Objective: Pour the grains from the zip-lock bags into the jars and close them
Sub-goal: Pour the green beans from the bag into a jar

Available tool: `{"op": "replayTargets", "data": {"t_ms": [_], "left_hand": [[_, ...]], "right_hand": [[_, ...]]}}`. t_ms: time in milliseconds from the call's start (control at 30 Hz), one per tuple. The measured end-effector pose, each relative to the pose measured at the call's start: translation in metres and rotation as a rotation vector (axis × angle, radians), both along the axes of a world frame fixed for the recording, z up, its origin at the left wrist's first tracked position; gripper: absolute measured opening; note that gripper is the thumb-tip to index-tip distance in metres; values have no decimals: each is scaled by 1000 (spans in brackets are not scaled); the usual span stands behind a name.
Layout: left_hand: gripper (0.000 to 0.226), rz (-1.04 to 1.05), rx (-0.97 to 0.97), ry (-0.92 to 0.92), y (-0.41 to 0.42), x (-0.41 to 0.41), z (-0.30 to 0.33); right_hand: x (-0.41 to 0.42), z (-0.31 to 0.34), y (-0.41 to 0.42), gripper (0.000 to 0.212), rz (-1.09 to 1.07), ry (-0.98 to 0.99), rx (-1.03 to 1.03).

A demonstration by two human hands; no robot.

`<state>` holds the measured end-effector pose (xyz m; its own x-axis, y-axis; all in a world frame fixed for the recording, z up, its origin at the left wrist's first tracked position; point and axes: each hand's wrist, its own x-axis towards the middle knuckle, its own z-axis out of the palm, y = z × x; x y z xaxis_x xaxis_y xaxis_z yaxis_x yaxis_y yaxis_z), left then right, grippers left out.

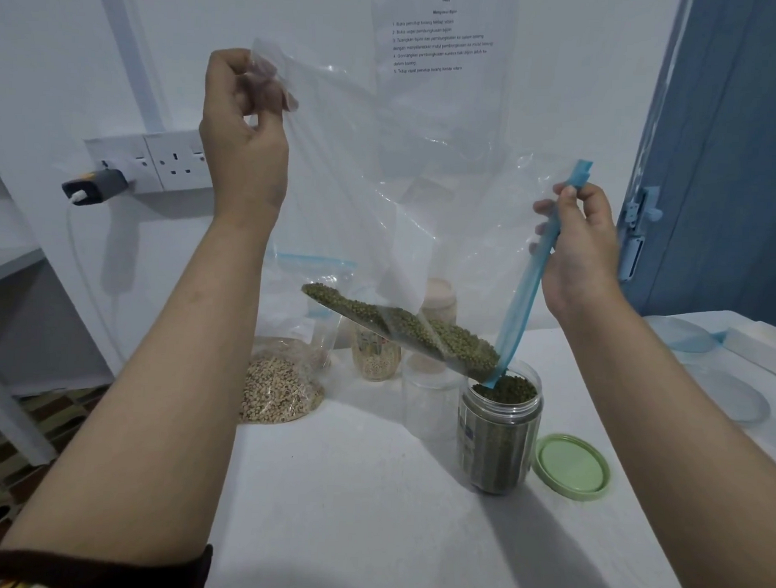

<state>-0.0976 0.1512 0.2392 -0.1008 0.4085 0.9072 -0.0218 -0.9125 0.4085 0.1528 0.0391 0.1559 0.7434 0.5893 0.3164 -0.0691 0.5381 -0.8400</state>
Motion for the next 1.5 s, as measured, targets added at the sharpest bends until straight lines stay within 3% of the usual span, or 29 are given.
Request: {"op": "replayTargets", "data": {"t_ms": [533, 1500], "left_hand": [[7, 15, 7, 4, 3, -2, 5], [12, 17, 4, 1, -1, -5, 9]], "right_hand": [[-1, 2, 0, 16, 10, 9, 31], [2, 3, -1, 15, -6, 29, 37]]}}
